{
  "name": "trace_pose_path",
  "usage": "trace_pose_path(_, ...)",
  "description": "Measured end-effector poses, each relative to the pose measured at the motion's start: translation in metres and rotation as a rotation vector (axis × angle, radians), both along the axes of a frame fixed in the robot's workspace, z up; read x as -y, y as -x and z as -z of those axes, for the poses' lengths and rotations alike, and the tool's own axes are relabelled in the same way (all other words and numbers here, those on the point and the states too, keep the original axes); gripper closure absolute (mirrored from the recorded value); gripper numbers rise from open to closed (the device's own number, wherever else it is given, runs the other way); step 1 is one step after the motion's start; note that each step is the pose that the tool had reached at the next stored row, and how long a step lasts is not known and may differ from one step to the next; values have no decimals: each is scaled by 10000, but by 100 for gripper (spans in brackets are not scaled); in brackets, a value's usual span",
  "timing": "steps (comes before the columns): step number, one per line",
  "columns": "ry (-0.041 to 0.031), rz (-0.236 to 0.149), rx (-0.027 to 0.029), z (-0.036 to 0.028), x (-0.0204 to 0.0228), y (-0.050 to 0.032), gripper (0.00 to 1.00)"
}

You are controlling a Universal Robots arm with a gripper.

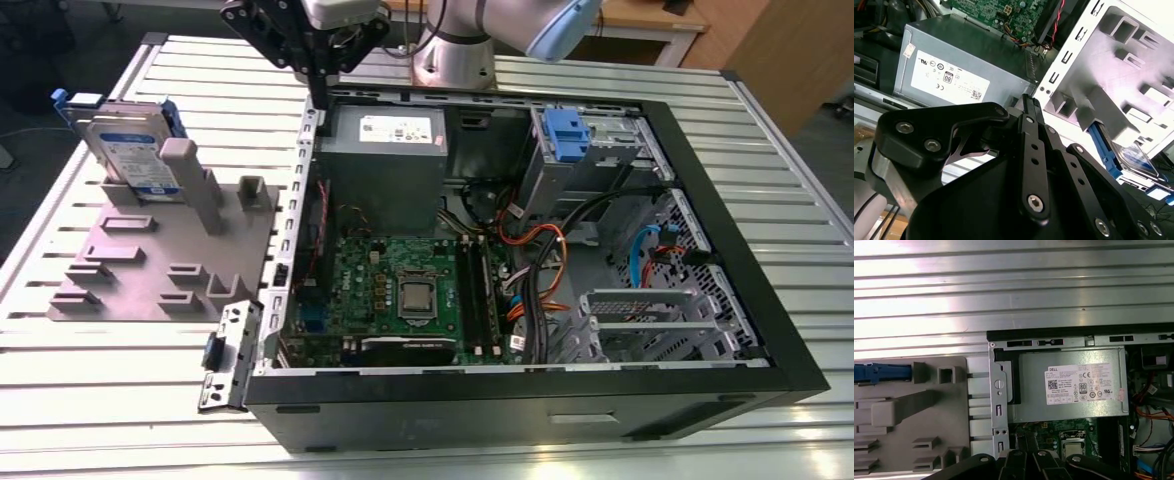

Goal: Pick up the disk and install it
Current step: 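Reach for the disk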

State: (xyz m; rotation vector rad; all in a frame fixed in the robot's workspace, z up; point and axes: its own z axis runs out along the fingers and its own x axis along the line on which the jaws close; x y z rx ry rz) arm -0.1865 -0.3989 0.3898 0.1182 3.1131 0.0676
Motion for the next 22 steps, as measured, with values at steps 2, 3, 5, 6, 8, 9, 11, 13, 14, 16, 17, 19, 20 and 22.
trace_pose_path(2, 0, -1, 0, 0, 0, 5, 89)
trace_pose_path(3, 0, -2, 0, 0, 0, 6, 89)
trace_pose_path(5, 0, -1, 0, 0, 0, 7, 89)
trace_pose_path(6, 0, -1, 0, 0, 0, 8, 89)
trace_pose_path(8, 0, -1, 0, 0, 0, 8, 89)
trace_pose_path(9, 0, -1, 0, 0, 0, 8, 89)
trace_pose_path(11, 0, 0, 0, 0, 0, 12, 89)
trace_pose_path(13, 0, -1, 1, 0, 0, 16, 89)
trace_pose_path(14, 0, -1, 0, 0, 0, 18, 89)
trace_pose_path(16, 0, -1, 0, 1, 0, 21, 89)
trace_pose_path(17, -1, 0, 1, 1, 0, 24, 89)
trace_pose_path(19, 0, -1, 0, 1, 0, 30, 89)
trace_pose_path(20, 0, -1, 0, 1, 0, 33, 89)
trace_pose_path(22, 0, -2, 1, 2, 0, 38, 89)
